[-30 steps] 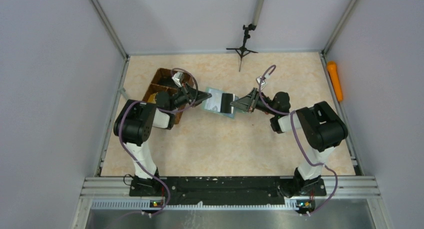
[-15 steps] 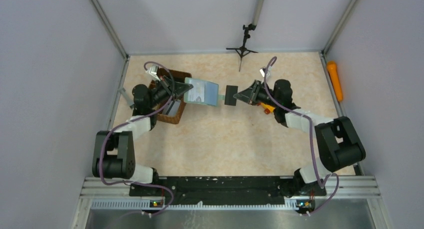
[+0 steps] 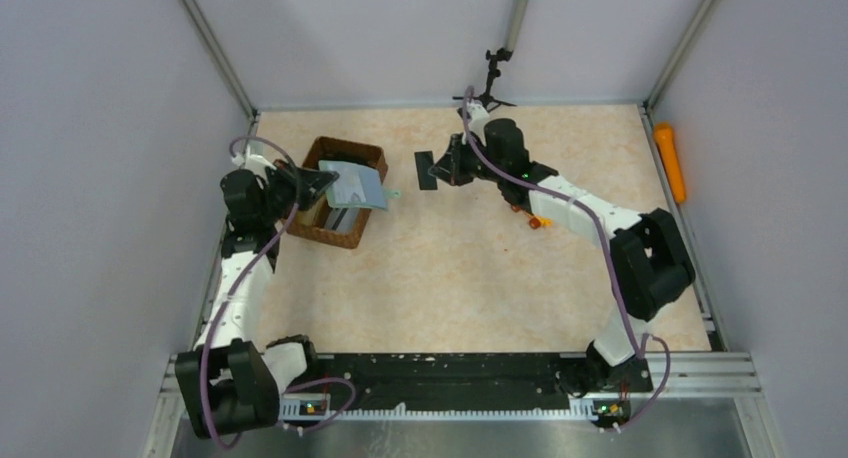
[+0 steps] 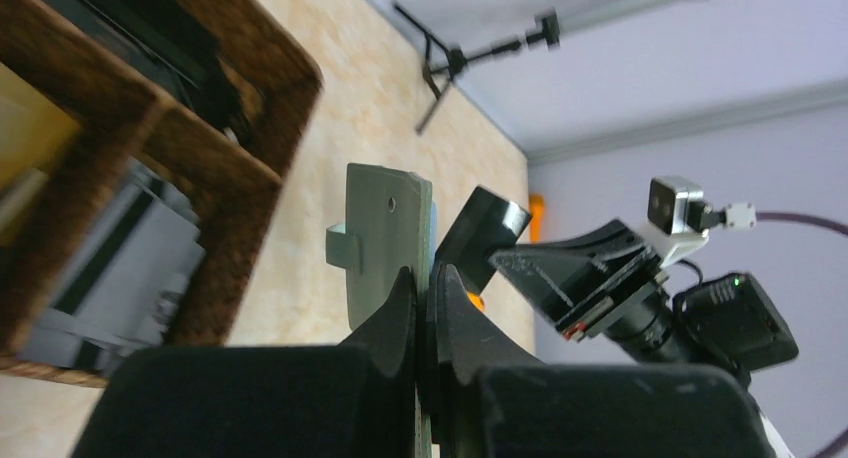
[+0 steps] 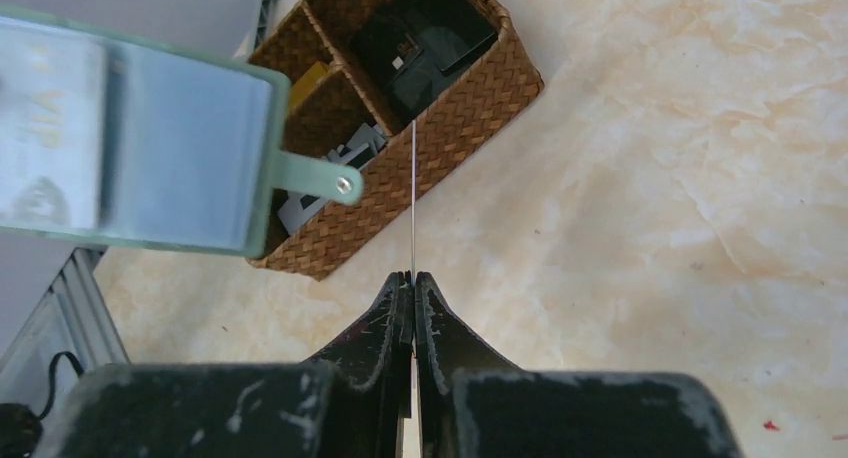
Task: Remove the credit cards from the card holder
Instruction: Place the credit card in the storage box.
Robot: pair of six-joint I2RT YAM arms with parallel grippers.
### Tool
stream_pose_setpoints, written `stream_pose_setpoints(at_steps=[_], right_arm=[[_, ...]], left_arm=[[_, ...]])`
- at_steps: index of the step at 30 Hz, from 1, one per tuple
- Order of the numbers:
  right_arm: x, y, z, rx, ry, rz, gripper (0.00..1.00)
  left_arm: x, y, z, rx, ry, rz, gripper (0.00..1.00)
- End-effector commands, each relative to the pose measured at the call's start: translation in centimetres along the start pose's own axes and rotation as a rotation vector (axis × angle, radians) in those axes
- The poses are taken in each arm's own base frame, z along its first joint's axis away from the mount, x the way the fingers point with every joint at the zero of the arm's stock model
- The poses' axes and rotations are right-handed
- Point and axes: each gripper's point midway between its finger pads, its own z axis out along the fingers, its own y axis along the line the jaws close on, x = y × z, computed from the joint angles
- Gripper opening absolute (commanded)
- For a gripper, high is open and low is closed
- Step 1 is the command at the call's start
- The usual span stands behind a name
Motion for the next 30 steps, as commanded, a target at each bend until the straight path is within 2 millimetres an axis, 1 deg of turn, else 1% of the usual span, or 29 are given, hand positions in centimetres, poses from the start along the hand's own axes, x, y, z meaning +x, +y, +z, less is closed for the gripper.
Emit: stream_pose_setpoints(at_steps=[1,2,3,8,12,13,18,21,25,27,30], right_arm=[[-1.4,0.6,3.3,0.039,0.000,-0.096,0.00],[-1.8,0.8,4.1,0.041,-0.010,-0.102,0.00],[-2.8,1.3,5.0,0.038,-0.031,-0.111,0.00],[-3.5,2.3,9.3,0.047,-0.078,-0.124,0.00],[-3.8,3.9,12.6,0.014,-0.110,-0.107,0.00],[-3.4,3.9,13.7,0.014,-0.114,-0.106,0.00],[-3.7,4.3,17.4,0.029,-0.179,-0.132,0.00],[-4.2,4.0,18.8,0.039,-0.249,-0.175,0.00],[-5.1,2.9,19.8,0.095,-0.325,-0.270,0.00],[-5.0,2.3,20.4,0.114,-0.327,-0.325,0.00],[-4.8,2.0,21.0,0.143,-0.346,-0.450,0.00]], left_arm=[[-4.1,-0.5,-3.2,-0.147,-0.177,0.112,0.00],[-4.5,-0.5,-3.8,-0.166,-0.205,0.119,0.00],[-4.8,-0.5,-4.2,-0.181,-0.227,0.126,0.00],[-6.1,0.2,-5.5,-0.261,-0.291,0.143,0.00],[-6.6,0.3,-5.7,-0.271,-0.299,0.139,0.00],[-6.6,0.4,-5.7,-0.270,-0.297,0.135,0.00],[-6.6,0.1,-5.5,-0.248,-0.284,0.125,0.00],[-6.6,0.0,-5.6,-0.245,-0.284,0.129,0.00],[-6.7,-0.3,-5.9,-0.247,-0.286,0.145,0.00],[-6.8,-0.3,-6.1,-0.254,-0.293,0.156,0.00],[-7.1,-0.4,-6.6,-0.266,-0.319,0.175,0.00]])
